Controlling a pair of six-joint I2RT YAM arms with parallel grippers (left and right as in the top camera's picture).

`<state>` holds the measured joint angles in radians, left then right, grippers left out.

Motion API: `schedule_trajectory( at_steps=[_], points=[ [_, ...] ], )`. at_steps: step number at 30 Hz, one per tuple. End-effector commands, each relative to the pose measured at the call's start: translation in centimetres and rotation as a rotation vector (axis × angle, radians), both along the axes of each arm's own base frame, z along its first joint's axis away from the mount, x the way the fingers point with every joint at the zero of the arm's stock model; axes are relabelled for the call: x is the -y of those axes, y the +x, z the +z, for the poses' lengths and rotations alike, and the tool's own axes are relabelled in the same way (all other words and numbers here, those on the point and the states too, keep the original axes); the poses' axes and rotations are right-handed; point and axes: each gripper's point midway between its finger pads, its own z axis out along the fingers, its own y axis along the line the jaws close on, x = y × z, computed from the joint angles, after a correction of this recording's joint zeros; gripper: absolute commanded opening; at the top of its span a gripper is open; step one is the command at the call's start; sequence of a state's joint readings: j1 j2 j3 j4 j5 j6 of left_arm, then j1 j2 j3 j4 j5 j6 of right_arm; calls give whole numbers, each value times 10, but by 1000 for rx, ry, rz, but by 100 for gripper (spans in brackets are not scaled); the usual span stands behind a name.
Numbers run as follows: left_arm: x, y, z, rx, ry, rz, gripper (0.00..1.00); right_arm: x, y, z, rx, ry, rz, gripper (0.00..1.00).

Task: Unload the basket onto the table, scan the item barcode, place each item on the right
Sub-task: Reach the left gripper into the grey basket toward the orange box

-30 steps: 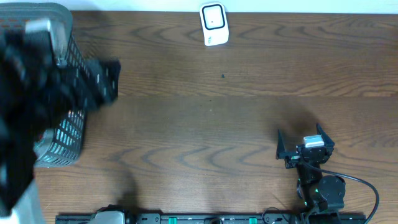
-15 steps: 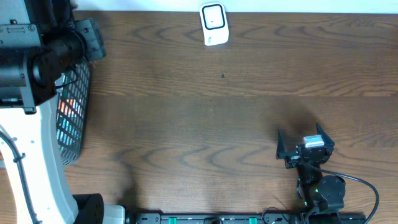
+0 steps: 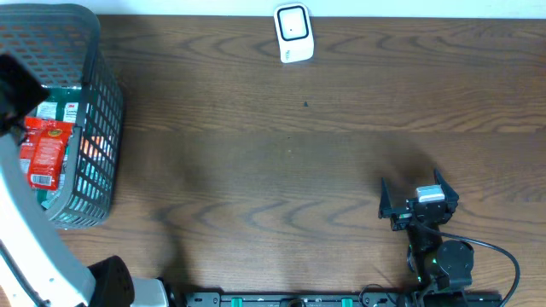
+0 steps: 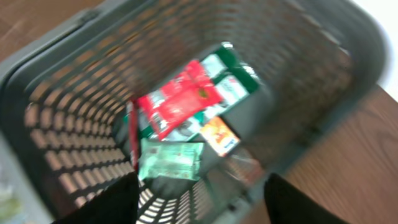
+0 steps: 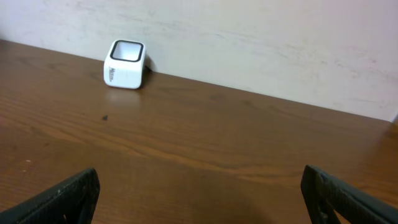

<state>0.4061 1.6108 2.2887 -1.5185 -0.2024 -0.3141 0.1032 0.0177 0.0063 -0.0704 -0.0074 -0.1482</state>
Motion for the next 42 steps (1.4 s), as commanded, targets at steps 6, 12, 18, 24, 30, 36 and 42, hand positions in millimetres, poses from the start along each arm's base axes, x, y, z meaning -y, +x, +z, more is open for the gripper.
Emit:
schedule_trajectory(
  at_steps=[6,12,18,24,30,36,42],
  points=[
    [-45,1,-39,-108,-57,158,79,-2,0,0,1,-13,10,99],
    [-51,11,-81,-246,-129,157,80,-2,0,0,1,-13,10,99],
    [-54,24,-125,-368,-209,147,82,-2,0,0,1,-13,10,99],
    [-54,38,-166,-459,-294,133,83,-2,0,0,1,-13,10,99],
    [-57,52,-204,-519,-352,125,82,-2,0,0,1,-13,10,99],
    [-57,66,-235,-540,-403,115,82,-2,0,0,1,-13,10,99],
    [-57,76,-257,-534,-447,135,83,-2,0,0,1,-13,10,99]
  ],
)
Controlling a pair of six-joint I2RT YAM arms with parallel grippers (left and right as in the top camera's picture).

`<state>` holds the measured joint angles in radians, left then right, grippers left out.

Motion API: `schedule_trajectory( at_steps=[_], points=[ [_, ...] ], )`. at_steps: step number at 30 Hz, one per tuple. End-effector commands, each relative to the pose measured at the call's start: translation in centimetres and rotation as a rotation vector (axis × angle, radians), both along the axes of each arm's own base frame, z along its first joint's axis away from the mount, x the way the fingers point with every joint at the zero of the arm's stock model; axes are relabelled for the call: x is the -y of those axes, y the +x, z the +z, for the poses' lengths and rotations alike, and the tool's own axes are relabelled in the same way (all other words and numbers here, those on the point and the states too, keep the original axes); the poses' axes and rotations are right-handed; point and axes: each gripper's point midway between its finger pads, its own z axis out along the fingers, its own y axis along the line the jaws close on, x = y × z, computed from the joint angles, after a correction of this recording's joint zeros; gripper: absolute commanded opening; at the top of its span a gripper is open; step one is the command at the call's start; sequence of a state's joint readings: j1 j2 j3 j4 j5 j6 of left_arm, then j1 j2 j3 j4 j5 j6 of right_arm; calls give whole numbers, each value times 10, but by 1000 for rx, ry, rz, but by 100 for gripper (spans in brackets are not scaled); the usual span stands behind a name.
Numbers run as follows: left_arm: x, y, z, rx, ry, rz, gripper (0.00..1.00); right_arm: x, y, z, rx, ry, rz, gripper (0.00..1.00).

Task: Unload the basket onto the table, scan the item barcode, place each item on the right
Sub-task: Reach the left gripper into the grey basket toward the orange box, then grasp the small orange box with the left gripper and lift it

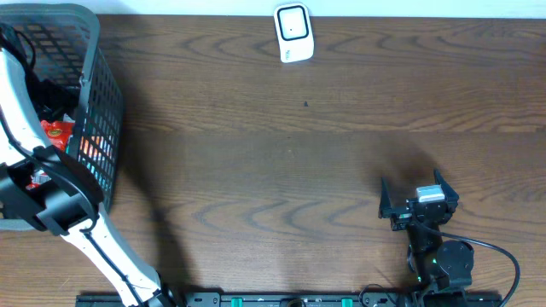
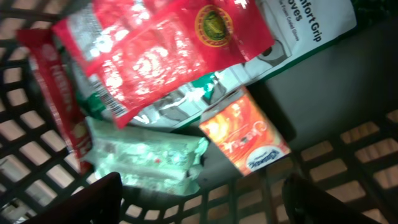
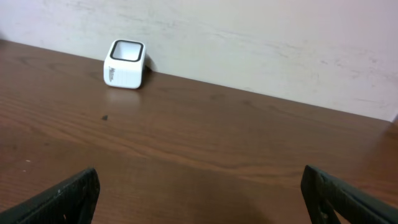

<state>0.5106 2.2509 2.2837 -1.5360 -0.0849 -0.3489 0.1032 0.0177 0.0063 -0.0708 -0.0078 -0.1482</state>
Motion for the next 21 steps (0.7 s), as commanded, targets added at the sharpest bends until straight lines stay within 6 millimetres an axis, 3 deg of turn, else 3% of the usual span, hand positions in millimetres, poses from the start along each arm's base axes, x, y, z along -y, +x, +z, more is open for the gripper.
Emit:
schedule_trajectory(
  at_steps=[1,12,21],
  points=[
    [2,2,-15,-12,-34,63,83,-2,0,0,1,-13,9,99],
    [5,-1,-47,-45,-26,366,82,-2,0,0,1,-13,9,99],
    [4,1,-84,-42,-23,384,82,-2,0,0,1,-13,9,99]
  ],
)
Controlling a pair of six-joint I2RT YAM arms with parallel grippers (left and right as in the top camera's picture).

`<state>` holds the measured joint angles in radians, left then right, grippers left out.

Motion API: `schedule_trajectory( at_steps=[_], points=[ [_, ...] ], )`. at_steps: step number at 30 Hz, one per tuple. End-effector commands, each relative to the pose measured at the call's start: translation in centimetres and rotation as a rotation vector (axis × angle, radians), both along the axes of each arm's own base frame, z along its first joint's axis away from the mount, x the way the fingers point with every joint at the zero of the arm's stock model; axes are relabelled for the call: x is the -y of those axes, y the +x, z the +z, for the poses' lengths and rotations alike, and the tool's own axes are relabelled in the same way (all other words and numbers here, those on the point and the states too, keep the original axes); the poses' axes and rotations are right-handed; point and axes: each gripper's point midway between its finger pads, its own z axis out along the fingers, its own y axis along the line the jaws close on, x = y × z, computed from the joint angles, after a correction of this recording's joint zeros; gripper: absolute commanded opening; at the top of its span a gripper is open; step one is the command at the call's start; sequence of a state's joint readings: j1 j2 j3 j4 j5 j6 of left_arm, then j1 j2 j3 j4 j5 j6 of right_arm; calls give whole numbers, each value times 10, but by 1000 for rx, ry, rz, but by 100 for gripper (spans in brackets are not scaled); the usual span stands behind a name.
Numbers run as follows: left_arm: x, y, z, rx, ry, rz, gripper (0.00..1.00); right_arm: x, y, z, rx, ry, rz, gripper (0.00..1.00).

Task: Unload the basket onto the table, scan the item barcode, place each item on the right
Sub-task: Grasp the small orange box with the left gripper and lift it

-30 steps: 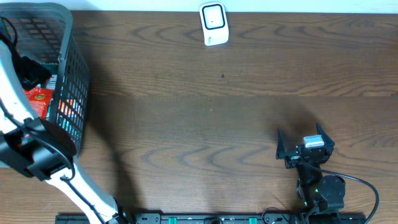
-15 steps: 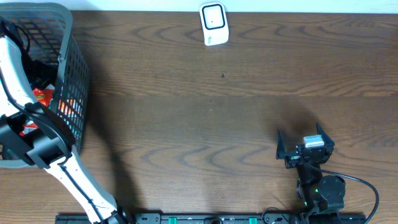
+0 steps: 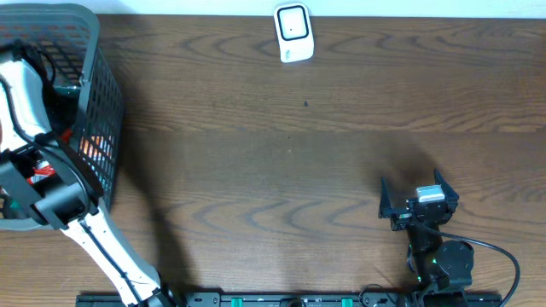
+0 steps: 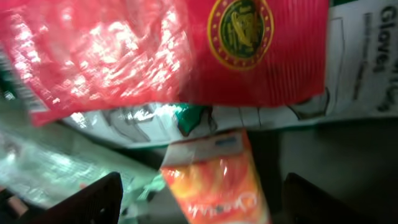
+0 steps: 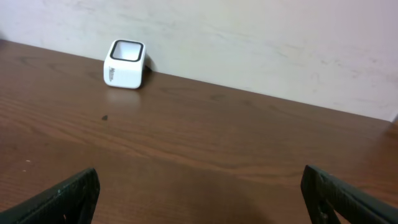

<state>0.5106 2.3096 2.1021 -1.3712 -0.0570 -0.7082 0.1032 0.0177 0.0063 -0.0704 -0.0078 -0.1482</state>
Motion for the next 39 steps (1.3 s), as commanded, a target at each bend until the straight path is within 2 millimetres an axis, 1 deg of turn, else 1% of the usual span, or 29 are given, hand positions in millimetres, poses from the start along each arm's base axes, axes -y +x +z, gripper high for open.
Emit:
schedule_trajectory(
  at_steps=[1,8,11,14,17,19,22,23,25,27,32,33,35,38,39],
  points=[
    [0,-2,-19,-14,-2,27,82,-2,0,0,1,-13,9,99],
    [0,1,-34,-2,4,25,82,-2,0,0,1,-13,9,99],
    [1,1,-38,-1,4,22,82,-2,0,0,1,-13,9,99],
    [5,0,-46,-7,1,16,81,-2,0,0,1,-13,9,99],
    [10,1,-55,-11,-1,5,77,-2,0,0,1,-13,9,99],
    [13,2,-57,-9,-4,-1,74,-2,0,0,1,-13,9,99],
    [15,3,-57,-9,-4,-5,62,-2,0,0,1,-13,9,99],
    [14,3,-57,-9,-4,-5,60,-2,0,0,1,-13,9,99],
    [11,2,-56,-5,-1,3,58,-2,0,0,1,-13,9,99],
    [6,2,-53,3,2,12,58,-2,0,0,1,-13,9,99],
    [-9,-3,-37,30,15,27,59,-2,0,0,1,-13,9,99],
    [-11,-6,-32,36,12,37,65,-2,0,0,1,-13,9,99],
    [-10,-7,-27,53,-6,47,71,-2,0,0,1,-13,9,99],
    [-3,-4,-24,89,-66,62,77,-2,0,0,1,-13,9,99],
    [3,-3,-24,103,-105,68,78,-2,0,0,1,-13,9,99]
  ],
)
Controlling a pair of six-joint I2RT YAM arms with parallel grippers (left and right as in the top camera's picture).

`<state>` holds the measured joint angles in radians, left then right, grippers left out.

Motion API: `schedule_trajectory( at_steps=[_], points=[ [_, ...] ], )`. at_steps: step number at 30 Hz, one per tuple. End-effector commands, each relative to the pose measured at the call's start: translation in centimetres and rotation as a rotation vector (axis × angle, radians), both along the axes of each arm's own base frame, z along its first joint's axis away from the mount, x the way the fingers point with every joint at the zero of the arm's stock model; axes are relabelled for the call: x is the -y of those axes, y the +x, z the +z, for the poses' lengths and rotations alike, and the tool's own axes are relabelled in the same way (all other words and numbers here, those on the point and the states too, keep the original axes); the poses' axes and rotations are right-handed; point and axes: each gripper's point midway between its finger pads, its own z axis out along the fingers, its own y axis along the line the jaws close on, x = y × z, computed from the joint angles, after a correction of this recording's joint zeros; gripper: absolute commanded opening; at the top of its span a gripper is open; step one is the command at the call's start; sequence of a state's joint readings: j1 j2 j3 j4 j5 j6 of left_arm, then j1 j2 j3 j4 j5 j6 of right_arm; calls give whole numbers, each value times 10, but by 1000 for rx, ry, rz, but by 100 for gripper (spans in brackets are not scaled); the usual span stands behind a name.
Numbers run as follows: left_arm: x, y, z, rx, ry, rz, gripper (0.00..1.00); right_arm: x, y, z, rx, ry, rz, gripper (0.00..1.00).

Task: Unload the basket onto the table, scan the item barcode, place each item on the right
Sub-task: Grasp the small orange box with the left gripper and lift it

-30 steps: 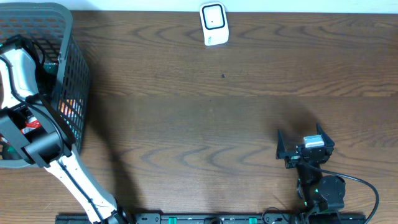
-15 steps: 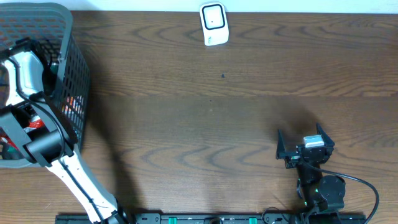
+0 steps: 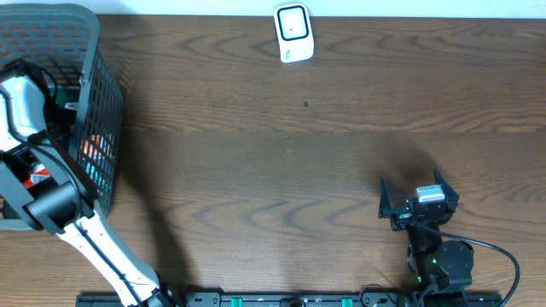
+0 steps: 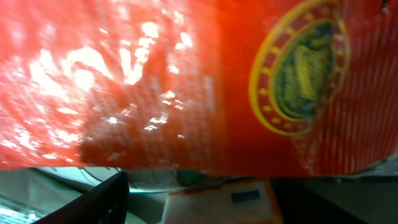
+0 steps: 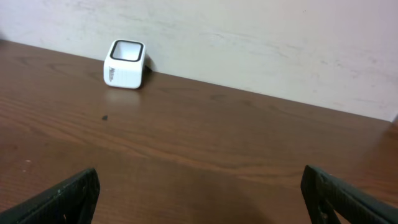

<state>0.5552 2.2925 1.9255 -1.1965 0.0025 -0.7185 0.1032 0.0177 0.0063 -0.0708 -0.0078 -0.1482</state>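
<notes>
My left arm [image 3: 26, 102] reaches down into the grey mesh basket [image 3: 101, 102] at the table's left end. In the left wrist view a shiny red packet [image 4: 186, 81] with a gold and green seal fills most of the picture. Just below it an orange packet [image 4: 217, 208] lies between the fingers of my left gripper [image 4: 200, 202], which is open and very close to it. The white barcode scanner [image 3: 293, 32] stands at the table's far edge, also seen from the right wrist [image 5: 126, 63]. My right gripper [image 5: 199, 199] is open and holds nothing.
A pale green wrapper [image 4: 37, 186] and a white and green pack lie under the red packet. The basket's tall mesh walls surround the left gripper. My right arm [image 3: 422, 209] rests at the front right of the wooden table [image 3: 281, 170].
My left gripper has sunk lower and closer to the packets: the red packet now fills the wrist view and the orange one sits right at the fingers. The right arm has not moved.
My left gripper was above the basket, open, looking down on several packets. Then it was inside the basket, over the red and orange packets. It came closer at each moment, and now hangs right on them. The right arm stayed still throughout.
</notes>
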Motion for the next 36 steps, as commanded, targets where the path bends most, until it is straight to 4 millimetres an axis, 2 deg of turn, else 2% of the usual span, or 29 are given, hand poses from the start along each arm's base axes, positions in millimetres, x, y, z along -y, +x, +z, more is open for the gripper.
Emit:
schedule_trajectory(
  at_steps=[1,4,14,21,26,31,34,36],
  points=[
    [12,4,15,62,-74,10,78,-2,0,0,1,-13,9,99],
    [14,1,15,53,-80,10,85,-2,0,0,1,-13,9,99],
    [17,-2,15,35,-88,16,86,-2,0,0,1,-13,9,99],
    [27,1,5,27,-85,-12,67,-2,0,0,1,-13,9,99],
    [24,3,8,35,-77,-11,51,-2,0,0,1,-13,9,99],
    [3,0,37,87,-45,8,32,-2,0,0,1,-13,9,99],
    [-9,-5,58,123,5,24,32,-2,0,0,1,-13,9,99],
    [-20,-9,80,157,68,37,32,-2,0,0,1,-13,9,99]
  ],
)
